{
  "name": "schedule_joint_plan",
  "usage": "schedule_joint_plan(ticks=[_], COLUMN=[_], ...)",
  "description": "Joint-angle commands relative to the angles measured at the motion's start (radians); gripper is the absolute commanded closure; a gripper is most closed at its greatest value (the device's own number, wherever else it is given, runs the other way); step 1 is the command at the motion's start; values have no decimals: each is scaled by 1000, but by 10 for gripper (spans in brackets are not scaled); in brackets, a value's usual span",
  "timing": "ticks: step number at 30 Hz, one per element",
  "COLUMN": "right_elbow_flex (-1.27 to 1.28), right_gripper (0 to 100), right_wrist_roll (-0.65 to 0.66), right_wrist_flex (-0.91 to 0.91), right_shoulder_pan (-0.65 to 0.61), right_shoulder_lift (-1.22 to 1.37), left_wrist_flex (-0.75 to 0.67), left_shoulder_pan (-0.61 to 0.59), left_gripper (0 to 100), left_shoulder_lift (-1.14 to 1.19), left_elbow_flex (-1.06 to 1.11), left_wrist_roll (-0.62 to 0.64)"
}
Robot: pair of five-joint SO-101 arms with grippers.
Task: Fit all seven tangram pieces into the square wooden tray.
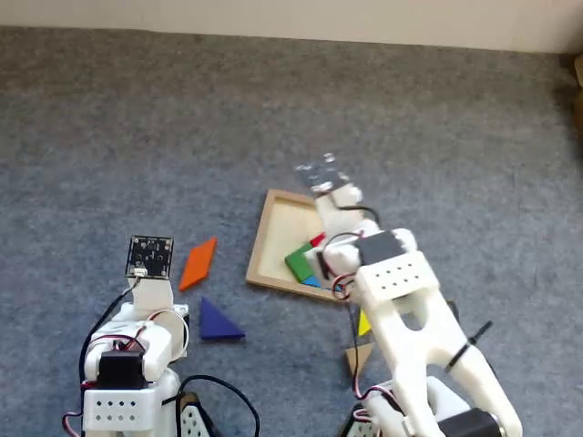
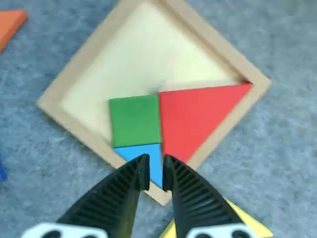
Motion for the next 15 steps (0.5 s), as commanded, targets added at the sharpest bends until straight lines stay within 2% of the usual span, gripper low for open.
schedule_joint_plan(ticks=[1, 7, 15], right_elbow_flex=[5, 130, 286], right_gripper=[943, 943, 943], right_wrist_roll=[11, 12, 12], right_wrist_flex=[10, -12, -216], right_shoulder_pan=[79, 97, 102], right_shoulder_lift=[-47, -48, -47], left_wrist_flex=[3, 3, 3], left_shoulder_pan=[-13, -13, -13], left_gripper=[993, 993, 993], left_shoulder_lift=[-42, -42, -42], left_elbow_flex=[19, 19, 19], left_wrist_roll=[8, 8, 8])
